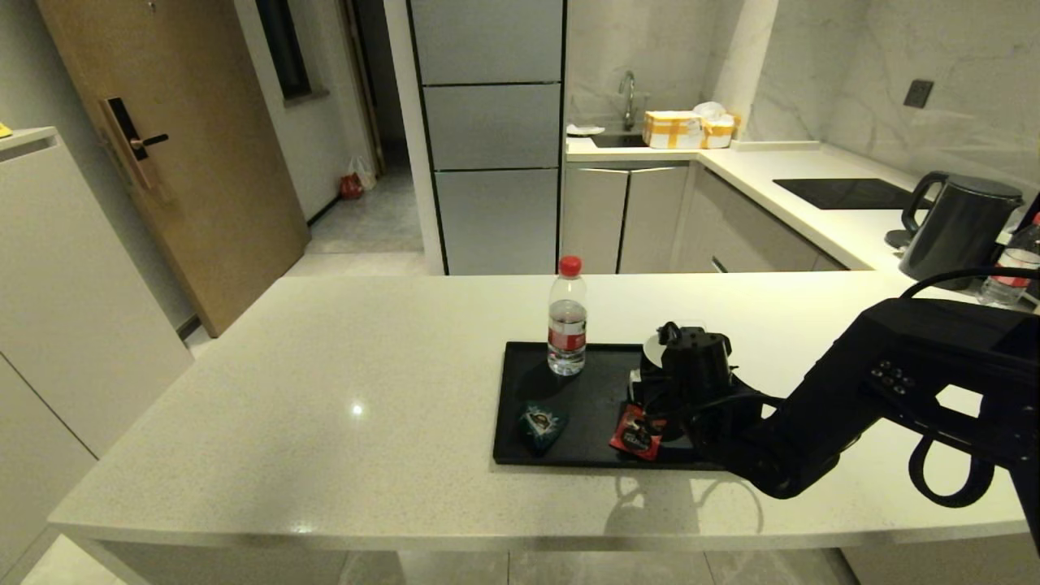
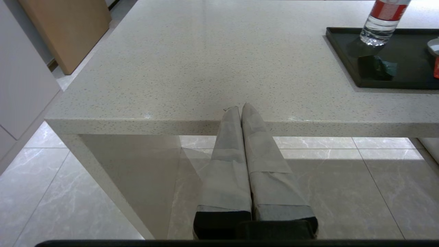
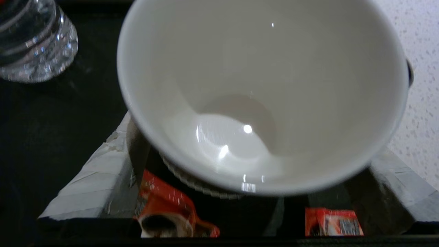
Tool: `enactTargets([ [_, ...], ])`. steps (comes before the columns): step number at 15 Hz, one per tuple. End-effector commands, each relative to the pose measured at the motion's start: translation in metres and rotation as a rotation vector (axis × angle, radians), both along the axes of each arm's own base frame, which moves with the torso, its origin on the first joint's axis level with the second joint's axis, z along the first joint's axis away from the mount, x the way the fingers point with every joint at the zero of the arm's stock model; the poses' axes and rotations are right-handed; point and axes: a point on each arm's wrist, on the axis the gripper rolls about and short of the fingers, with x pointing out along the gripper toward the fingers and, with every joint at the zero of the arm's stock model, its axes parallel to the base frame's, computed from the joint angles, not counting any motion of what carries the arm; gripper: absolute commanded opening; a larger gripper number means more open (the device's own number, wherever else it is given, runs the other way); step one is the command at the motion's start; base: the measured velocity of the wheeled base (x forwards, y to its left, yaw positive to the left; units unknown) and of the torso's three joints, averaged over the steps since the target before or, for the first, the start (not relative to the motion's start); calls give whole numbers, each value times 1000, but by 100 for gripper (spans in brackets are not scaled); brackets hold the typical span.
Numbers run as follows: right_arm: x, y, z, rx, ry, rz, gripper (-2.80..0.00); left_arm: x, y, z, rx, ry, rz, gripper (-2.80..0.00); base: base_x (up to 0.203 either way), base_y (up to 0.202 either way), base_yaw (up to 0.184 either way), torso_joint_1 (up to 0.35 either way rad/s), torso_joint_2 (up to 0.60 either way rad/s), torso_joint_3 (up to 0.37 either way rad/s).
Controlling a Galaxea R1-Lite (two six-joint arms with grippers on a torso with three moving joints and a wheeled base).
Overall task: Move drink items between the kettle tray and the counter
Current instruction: Return the tea cup to its original position
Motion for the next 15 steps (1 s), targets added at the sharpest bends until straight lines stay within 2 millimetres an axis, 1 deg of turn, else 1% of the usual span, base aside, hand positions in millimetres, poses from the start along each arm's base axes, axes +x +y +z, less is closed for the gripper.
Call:
enactTargets([
  [1, -6, -1, 3, 3, 0, 1, 0, 0, 0, 0, 0, 2, 1, -280, 0, 0, 0, 0, 0, 0],
  [7, -15, -4, 9, 14, 3, -1, 0, 0, 0, 0, 0, 2, -1, -280, 0, 0, 0, 0, 0, 0],
  [15, -42, -7, 18, 8, 30, 38, 0, 0, 0, 0, 0, 2, 0, -280, 0, 0, 0, 0, 0, 0],
])
